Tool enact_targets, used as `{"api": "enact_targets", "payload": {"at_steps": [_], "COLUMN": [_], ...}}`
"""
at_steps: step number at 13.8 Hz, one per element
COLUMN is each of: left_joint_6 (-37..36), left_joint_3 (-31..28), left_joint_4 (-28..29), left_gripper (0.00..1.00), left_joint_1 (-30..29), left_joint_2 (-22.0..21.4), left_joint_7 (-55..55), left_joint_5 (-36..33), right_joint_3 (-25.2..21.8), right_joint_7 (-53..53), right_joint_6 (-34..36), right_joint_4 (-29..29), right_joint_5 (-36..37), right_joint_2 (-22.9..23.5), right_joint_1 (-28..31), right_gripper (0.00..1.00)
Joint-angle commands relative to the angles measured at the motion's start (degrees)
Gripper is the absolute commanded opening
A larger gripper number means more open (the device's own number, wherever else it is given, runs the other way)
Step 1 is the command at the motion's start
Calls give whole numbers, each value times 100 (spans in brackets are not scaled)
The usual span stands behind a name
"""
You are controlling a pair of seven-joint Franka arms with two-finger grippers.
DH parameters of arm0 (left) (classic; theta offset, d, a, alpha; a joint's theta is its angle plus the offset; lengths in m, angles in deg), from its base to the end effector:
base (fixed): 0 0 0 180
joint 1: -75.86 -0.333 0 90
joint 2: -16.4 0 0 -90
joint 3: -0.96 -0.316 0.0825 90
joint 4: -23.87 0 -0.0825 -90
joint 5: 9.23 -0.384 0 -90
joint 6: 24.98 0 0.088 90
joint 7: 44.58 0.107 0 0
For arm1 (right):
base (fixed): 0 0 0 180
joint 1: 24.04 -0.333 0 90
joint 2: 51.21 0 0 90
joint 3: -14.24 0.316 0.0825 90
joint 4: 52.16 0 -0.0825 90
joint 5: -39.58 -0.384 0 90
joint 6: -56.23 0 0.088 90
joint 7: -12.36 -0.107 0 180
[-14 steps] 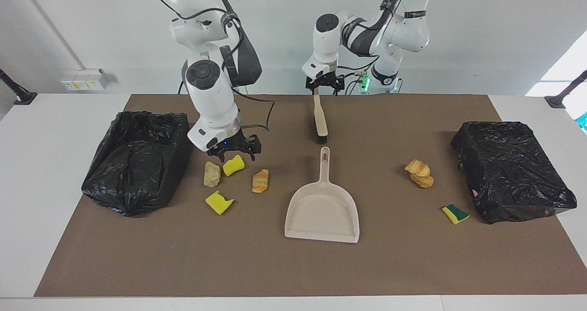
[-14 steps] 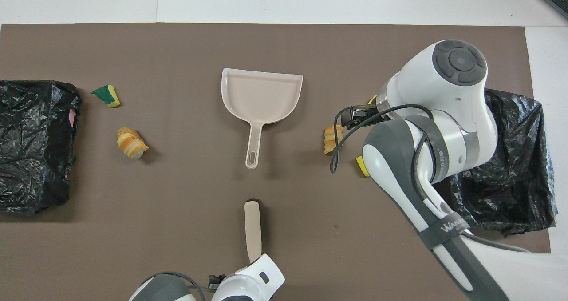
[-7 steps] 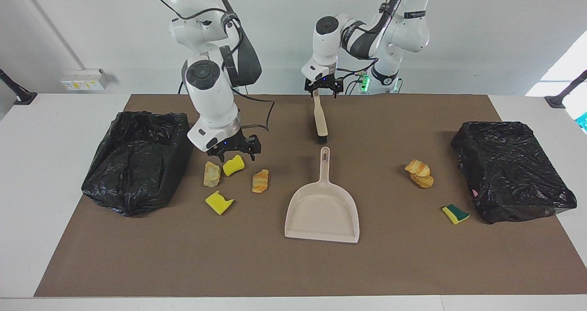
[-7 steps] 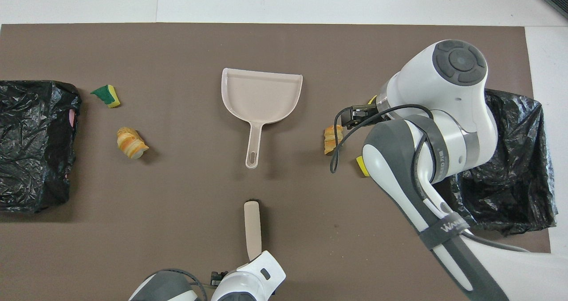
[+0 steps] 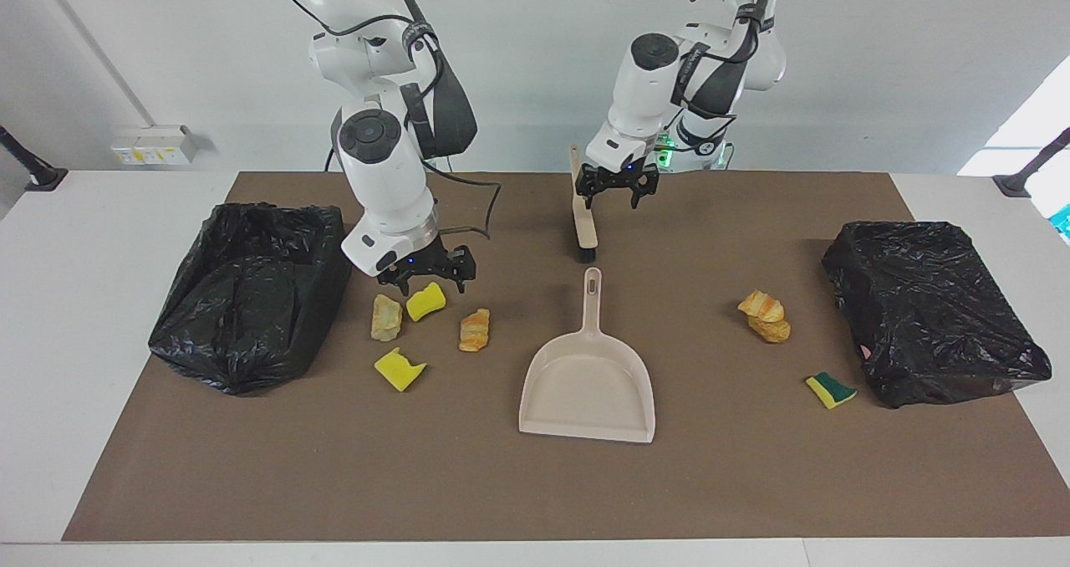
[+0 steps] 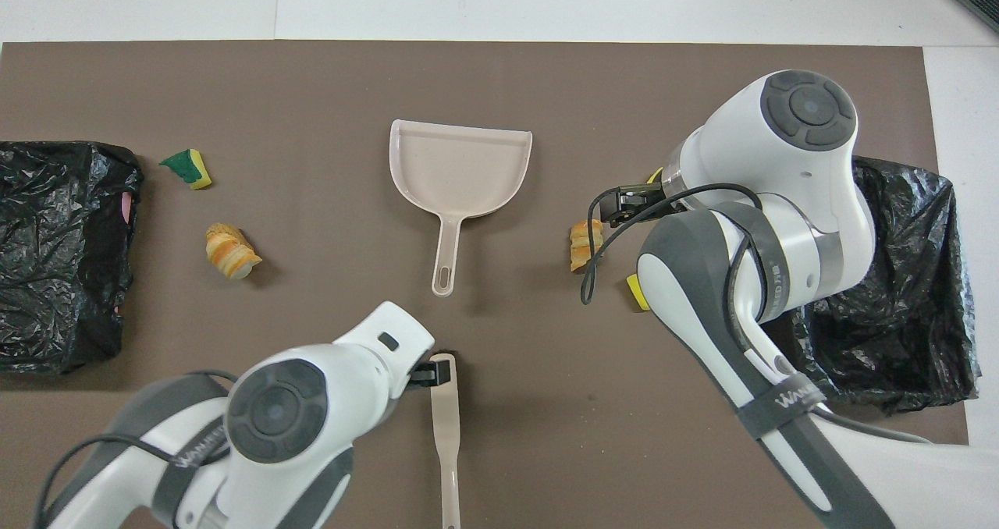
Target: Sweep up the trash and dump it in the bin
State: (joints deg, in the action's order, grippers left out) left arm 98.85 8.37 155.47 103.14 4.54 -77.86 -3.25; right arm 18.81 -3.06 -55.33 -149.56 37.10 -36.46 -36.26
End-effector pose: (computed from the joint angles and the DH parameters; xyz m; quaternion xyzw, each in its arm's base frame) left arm 0.3963 -0.2812 0.4391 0.9988 0.0161 0.0118 0.0454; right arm 0.6071 0.1822 0.4419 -0.9995 -0.0026 0.0130 0.0277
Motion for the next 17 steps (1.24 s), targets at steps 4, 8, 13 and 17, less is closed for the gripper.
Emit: {"api": "enact_targets", "payload": {"at_steps": [4,8,13,17], "left_joint_6": [-1219,-1474,-1818,-1696], "left_joint_3": [77,77,86,138], "left_joint_4": [-1233,-1593,-1524,-998], "left_gripper": [100,100,100,100], "left_joint_1": [-1636,-2384,-2315,-1746], "left_joint_2": [96,114,35,-298], "left_joint_7": [1541,2281,2361,1783], "left_joint_5": [-18,-27,-27,-18], "right_joint_3": [18,18,18,18], "right_joint_7": [-469,-996,-1367,-1621], "right_joint_6": [-146,-435,-647,-901], "right_joint_4": [-147,-139,-103,-60], "right_joint_5": [55,55,72,2], "right_joint_2": [-138,-16,99,213], "right_joint_1": [-244,-622,-843,-1053], "right_gripper": [100,100,100,100]}}
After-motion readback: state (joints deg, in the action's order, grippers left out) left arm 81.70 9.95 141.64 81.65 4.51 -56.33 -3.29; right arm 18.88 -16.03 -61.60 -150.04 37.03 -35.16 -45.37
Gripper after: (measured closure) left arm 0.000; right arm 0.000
